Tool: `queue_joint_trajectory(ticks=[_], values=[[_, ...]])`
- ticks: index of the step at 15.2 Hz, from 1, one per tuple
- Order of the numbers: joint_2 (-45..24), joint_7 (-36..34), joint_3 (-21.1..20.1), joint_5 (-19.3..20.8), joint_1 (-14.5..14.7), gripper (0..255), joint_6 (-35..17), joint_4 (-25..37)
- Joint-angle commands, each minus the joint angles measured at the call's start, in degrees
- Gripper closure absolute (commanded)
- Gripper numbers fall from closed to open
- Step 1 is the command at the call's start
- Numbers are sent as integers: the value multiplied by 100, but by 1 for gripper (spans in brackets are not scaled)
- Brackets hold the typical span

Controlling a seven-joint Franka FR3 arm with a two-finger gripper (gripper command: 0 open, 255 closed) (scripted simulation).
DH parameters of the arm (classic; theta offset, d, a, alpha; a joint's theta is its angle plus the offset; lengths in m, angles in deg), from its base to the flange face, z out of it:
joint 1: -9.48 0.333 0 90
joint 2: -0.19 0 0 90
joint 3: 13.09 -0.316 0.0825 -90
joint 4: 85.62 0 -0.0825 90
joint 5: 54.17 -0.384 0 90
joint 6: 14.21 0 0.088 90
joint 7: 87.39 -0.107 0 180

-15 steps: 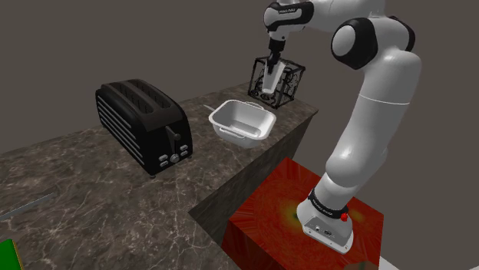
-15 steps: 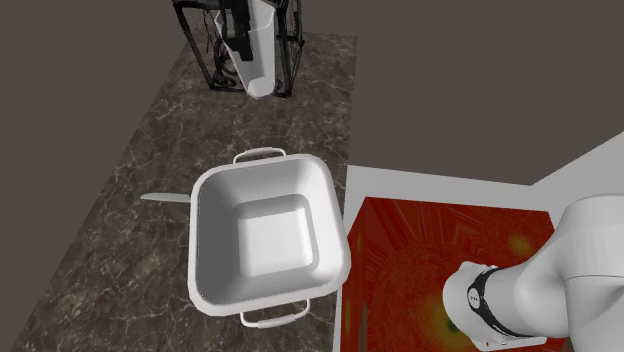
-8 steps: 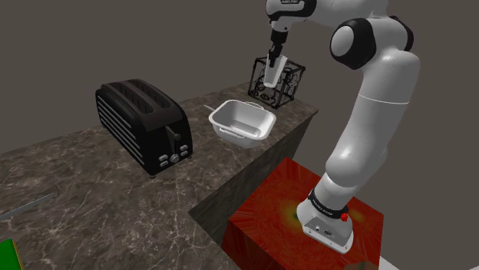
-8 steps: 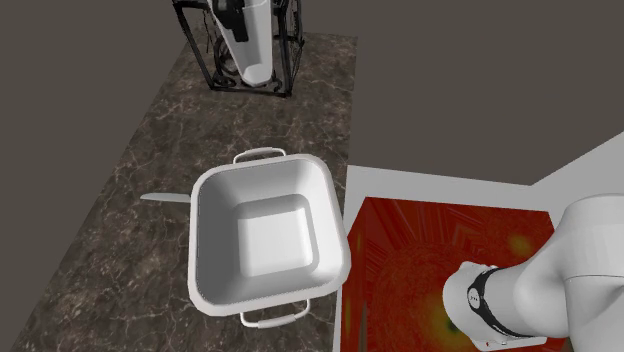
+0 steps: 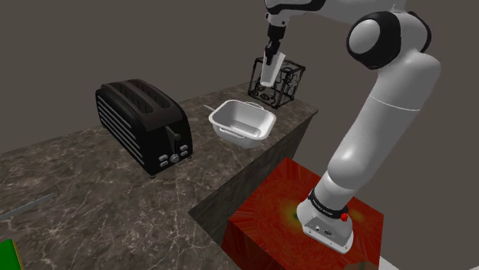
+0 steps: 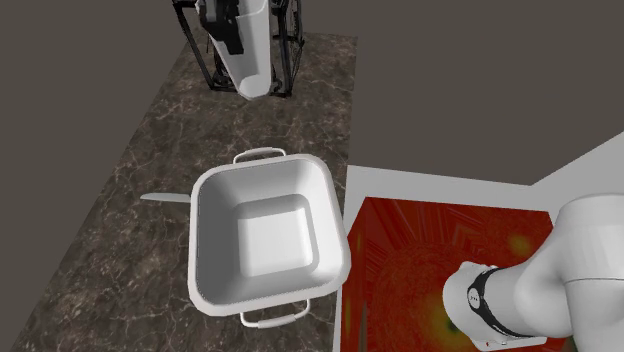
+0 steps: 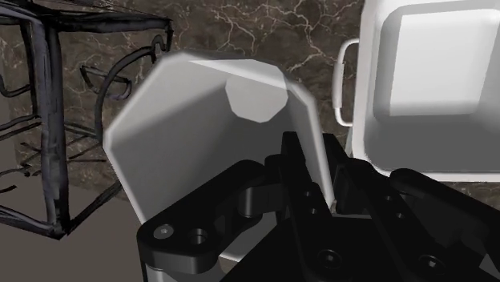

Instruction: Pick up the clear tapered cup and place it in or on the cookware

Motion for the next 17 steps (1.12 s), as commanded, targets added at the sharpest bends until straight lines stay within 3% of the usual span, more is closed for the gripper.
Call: queue_joint_trajectory(ticks=[1, 9, 17], values=[[347, -281, -114, 126, 158, 255, 37, -319], [1313, -1361, -698, 360, 646, 255, 294, -1124], [1901, -2421, -1377, 320, 1069, 255, 678, -1460]])
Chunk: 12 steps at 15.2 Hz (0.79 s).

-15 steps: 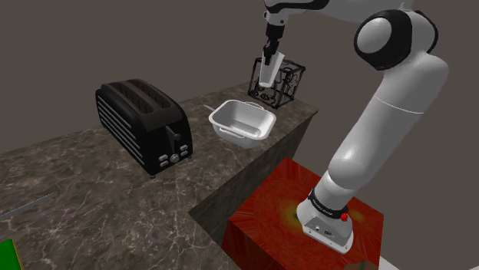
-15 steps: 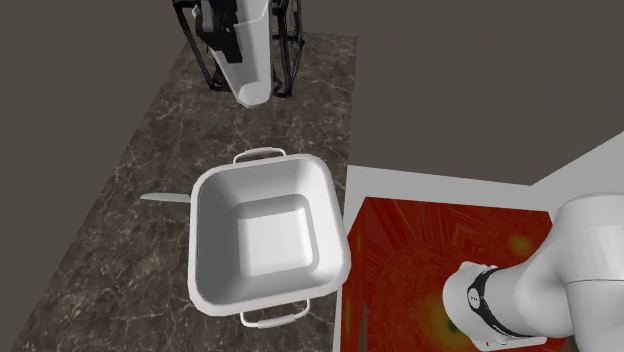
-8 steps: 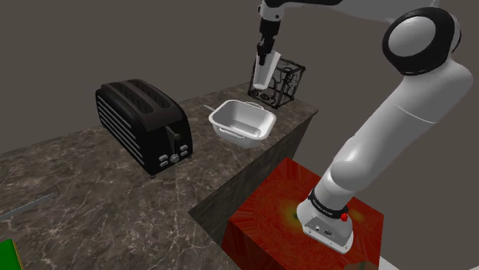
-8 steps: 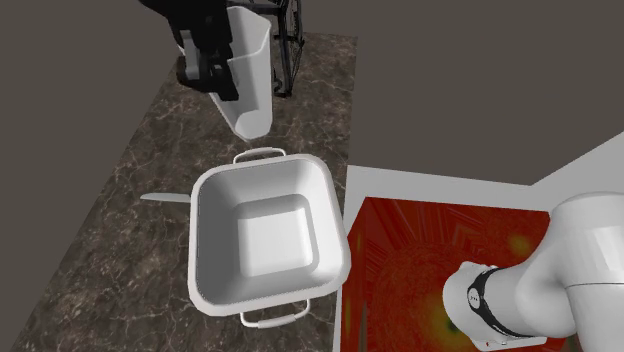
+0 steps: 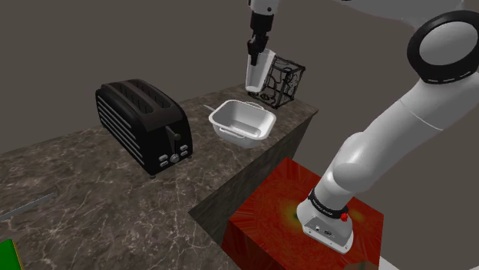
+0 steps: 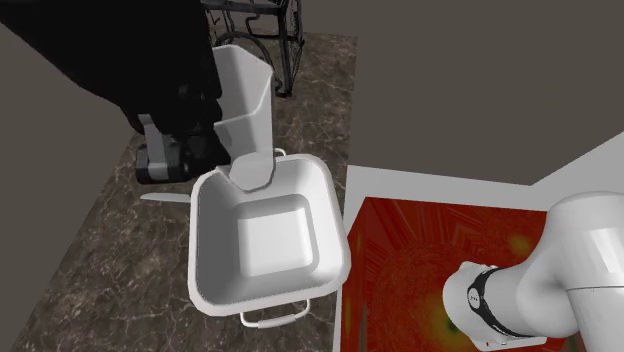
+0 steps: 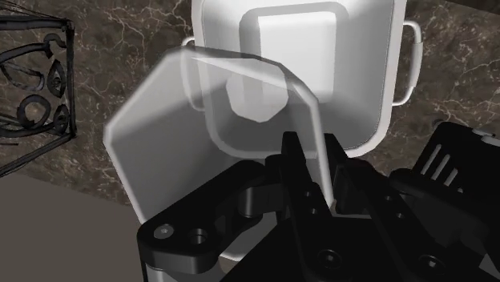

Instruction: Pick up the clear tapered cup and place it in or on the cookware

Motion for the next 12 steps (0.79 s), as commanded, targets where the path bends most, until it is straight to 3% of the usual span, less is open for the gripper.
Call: queue_joint_trajectory(ticks=[1, 12], values=[[119, -280, -177, -31, 105, 255, 82, -71], [278, -464, -234, -31, 140, 255, -647, -975]])
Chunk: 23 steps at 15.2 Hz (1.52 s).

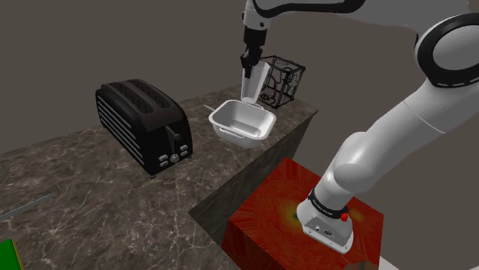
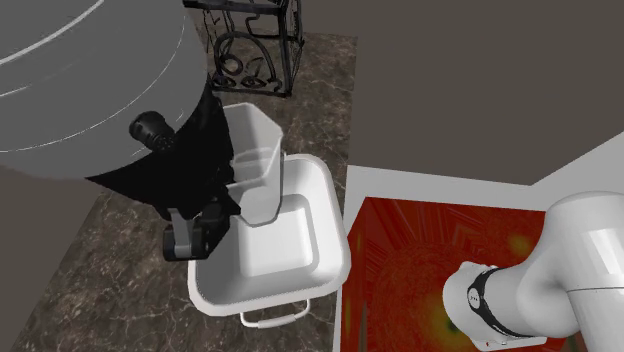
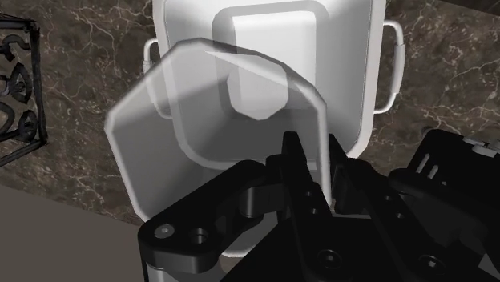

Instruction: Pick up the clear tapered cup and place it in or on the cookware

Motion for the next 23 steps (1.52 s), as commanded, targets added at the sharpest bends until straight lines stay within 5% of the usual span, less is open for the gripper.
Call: queue_joint_trajectory(ticks=[1, 14, 21, 22, 23], values=[[27, -19, 1, 5, 0, 255, -161, -183], [-11, -121, 23, 42, -10, 255, -1142, -1132], [-11, -121, 23, 42, -10, 255, -1142, -1132], [-11, -122, 23, 42, -10, 0, -1142, -1132], [-11, -121, 23, 42, -10, 0, -1143, -1132]])
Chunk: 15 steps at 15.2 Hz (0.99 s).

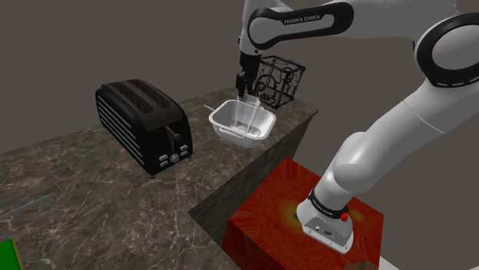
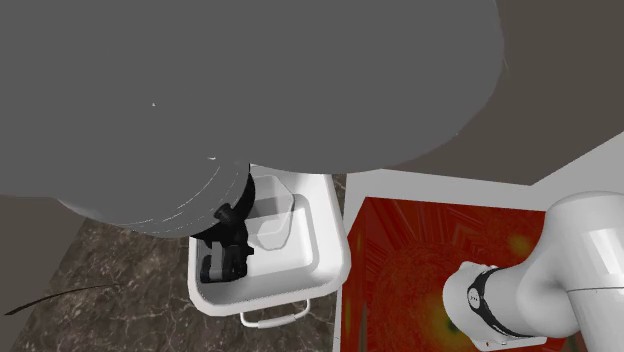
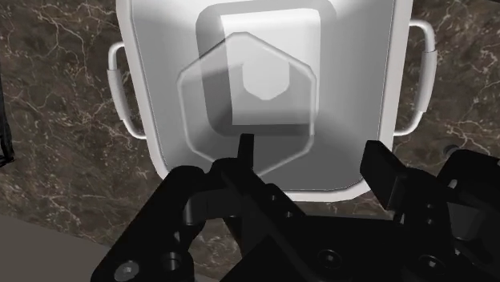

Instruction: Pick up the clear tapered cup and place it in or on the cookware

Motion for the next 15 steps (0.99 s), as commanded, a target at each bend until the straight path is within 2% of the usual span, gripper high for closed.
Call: queue_joint_trajectory(ticks=[1, 4, 8, 15], values=[[0, 0, 0, 0, 0, 0, -1, 0], [0, 0, 0, 0, 0, 0, -1, 0], [55, 16, -56, -40, 33, 0, 731, 672], [55, 16, -56, -40, 33, 0, 731, 672]])
